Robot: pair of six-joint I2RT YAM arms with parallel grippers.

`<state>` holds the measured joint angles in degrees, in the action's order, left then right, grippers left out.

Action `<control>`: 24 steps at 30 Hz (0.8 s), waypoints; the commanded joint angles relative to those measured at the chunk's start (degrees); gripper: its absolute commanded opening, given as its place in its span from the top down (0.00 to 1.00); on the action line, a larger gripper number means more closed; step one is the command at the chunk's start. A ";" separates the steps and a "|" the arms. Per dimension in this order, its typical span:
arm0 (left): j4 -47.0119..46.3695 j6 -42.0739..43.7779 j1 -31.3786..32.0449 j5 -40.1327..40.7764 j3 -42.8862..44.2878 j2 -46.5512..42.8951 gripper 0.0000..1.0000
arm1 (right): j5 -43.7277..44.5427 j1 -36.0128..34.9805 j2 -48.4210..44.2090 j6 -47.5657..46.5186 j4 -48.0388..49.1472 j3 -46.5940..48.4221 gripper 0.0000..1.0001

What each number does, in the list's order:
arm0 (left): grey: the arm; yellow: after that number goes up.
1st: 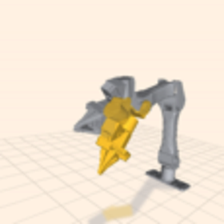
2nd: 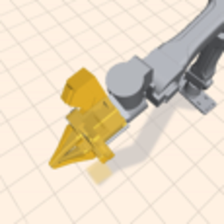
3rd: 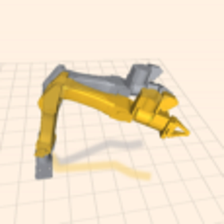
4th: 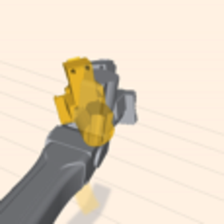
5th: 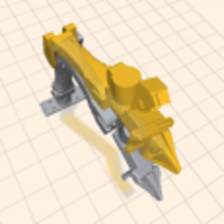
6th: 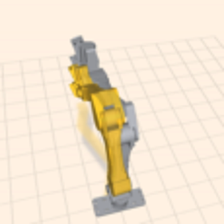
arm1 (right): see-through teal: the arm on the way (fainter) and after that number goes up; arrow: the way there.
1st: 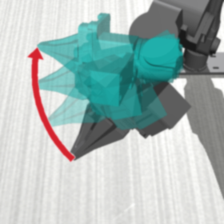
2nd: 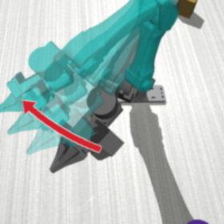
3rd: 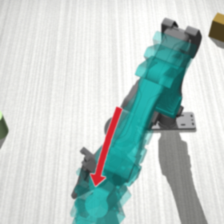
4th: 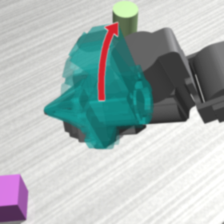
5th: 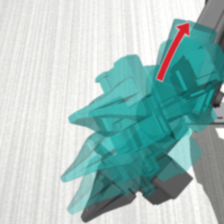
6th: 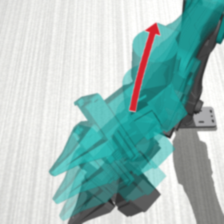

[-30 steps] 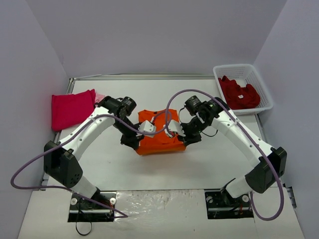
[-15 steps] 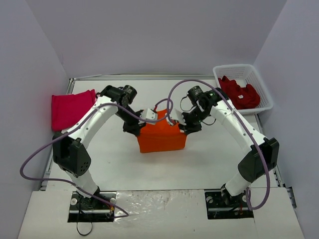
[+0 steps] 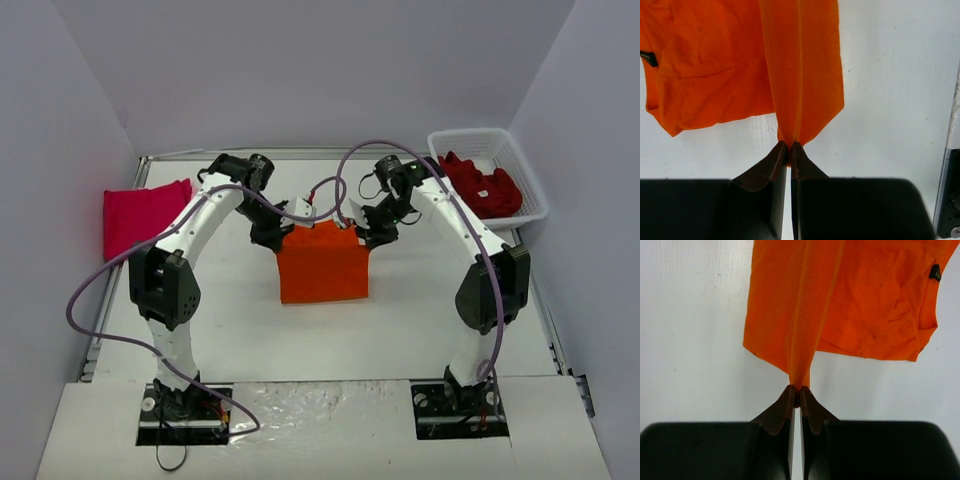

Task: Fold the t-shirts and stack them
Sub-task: Fold the long partially folded tshirt into a neat square

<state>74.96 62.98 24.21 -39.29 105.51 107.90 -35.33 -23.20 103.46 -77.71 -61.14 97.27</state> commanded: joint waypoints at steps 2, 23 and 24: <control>13.63 6.19 -1.26 -1.58 6.01 2.57 0.97 | -0.17 2.19 5.51 0.46 -1.70 4.40 1.00; 15.75 7.77 -6.10 -3.43 22.80 16.99 0.98 | -2.90 6.76 22.21 -2.53 -1.26 20.41 1.00; 15.57 7.68 -6.19 -3.43 23.07 17.52 0.98 | -2.99 6.85 22.75 -2.62 -1.17 20.85 1.00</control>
<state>74.85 66.46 18.11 -41.10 125.84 125.27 -39.24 -17.52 123.46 -81.32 -60.20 116.20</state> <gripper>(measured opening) 0.045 0.018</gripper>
